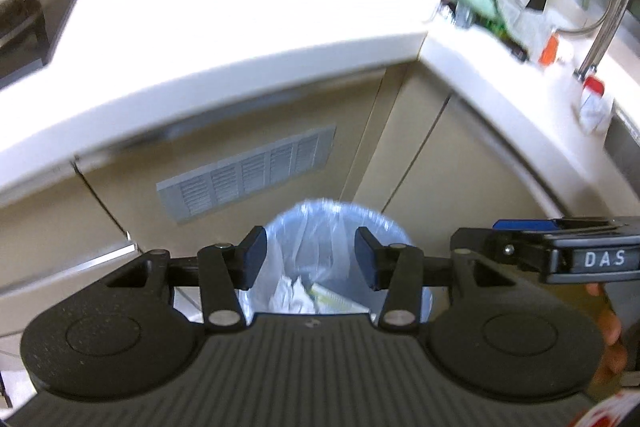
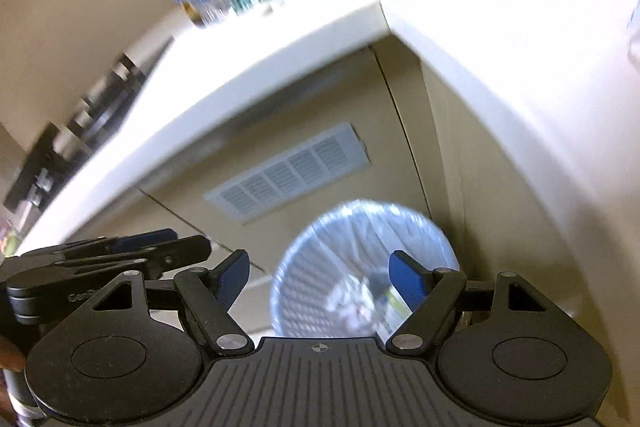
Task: Collect trash
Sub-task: 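Raise both tools back toward the counter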
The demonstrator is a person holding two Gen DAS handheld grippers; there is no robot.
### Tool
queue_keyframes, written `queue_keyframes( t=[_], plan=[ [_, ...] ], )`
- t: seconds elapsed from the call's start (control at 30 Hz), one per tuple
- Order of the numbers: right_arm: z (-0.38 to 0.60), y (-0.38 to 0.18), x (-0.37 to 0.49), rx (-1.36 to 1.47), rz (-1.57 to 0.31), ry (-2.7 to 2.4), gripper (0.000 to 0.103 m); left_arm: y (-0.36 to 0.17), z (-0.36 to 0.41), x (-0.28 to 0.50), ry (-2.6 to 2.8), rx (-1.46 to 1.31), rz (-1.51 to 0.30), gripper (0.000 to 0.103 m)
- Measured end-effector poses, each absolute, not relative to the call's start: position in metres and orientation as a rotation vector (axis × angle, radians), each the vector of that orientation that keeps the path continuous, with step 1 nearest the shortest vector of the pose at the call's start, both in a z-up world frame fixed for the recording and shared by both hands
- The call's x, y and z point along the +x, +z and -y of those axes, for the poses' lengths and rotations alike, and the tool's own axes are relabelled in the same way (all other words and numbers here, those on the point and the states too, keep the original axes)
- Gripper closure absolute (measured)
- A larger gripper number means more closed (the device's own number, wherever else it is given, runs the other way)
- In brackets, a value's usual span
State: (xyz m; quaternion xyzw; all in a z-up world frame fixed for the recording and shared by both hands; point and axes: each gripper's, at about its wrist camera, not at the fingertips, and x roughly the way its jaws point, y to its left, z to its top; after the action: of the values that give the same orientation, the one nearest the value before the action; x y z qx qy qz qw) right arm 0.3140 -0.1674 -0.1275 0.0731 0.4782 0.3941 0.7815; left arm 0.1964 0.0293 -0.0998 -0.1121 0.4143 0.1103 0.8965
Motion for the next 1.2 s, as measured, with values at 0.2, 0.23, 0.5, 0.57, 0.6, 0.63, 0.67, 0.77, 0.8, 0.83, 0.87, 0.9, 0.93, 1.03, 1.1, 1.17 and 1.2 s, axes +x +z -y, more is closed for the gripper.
queue_keyframes(
  t=[0.2,0.23,0.5,0.57,0.6,0.63,0.67,0.77,0.8,0.83,0.87,0.9,0.93,1.03,1.1,1.17,1.2],
  plan=[
    [0.183,-0.092,0.32,0.166,-0.927,0.843,0.026,-0.068,-0.022,0.202,0.237,-0.2,-0.782,0.059],
    [0.187,-0.087,0.322,0.168,-0.908,0.831,0.026,-0.064,-0.021,0.204,0.239,-0.194,-0.771,0.059],
    [0.231,-0.052,0.331,0.162,-0.758,0.734,0.026,-0.039,-0.013,0.217,0.236,-0.149,-0.705,0.059],
    [0.243,-0.048,0.337,0.169,-0.733,0.706,0.026,-0.034,-0.012,0.221,0.224,-0.139,-0.691,0.059],
    [0.248,-0.046,0.339,0.173,-0.723,0.697,0.026,-0.032,-0.012,0.223,0.216,-0.134,-0.686,0.059],
    [0.251,-0.044,0.342,0.176,-0.716,0.687,0.026,-0.03,-0.011,0.227,0.208,-0.126,-0.681,0.059],
    [0.255,-0.042,0.345,0.179,-0.71,0.675,0.026,-0.029,-0.01,0.232,0.199,-0.117,-0.677,0.059],
    [0.26,-0.039,0.354,0.201,-0.697,0.645,0.026,-0.027,-0.008,0.25,0.16,-0.089,-0.667,0.059],
    [0.26,-0.038,0.356,0.206,-0.694,0.633,0.026,-0.026,-0.007,0.257,0.144,-0.078,-0.664,0.06],
    [0.261,-0.037,0.359,0.209,-0.689,0.623,0.026,-0.026,-0.006,0.265,0.127,-0.066,-0.661,0.06],
    [0.261,-0.037,0.361,0.211,-0.685,0.611,0.026,-0.026,-0.005,0.273,0.111,-0.056,-0.659,0.06],
    [0.261,-0.036,0.363,0.213,-0.683,0.599,0.026,-0.026,-0.005,0.281,0.095,-0.047,-0.659,0.06],
    [0.262,-0.035,0.364,0.215,-0.679,0.588,0.026,-0.026,-0.005,0.29,0.077,-0.04,-0.658,0.06],
    [0.264,-0.032,0.367,0.213,-0.66,0.546,0.026,-0.028,-0.003,0.317,0.027,-0.009,-0.655,0.061],
    [0.265,-0.031,0.369,0.207,-0.645,0.502,0.026,-0.03,-0.001,0.335,-0.006,0.016,-0.652,0.061],
    [0.268,-0.031,0.372,0.202,-0.635,0.461,0.026,-0.032,0.001,0.353,-0.037,0.045,-0.652,0.062],
    [0.269,-0.031,0.372,0.2,-0.63,0.44,0.026,-0.034,0.002,0.361,-0.049,0.055,-0.654,0.062]
  ],
)
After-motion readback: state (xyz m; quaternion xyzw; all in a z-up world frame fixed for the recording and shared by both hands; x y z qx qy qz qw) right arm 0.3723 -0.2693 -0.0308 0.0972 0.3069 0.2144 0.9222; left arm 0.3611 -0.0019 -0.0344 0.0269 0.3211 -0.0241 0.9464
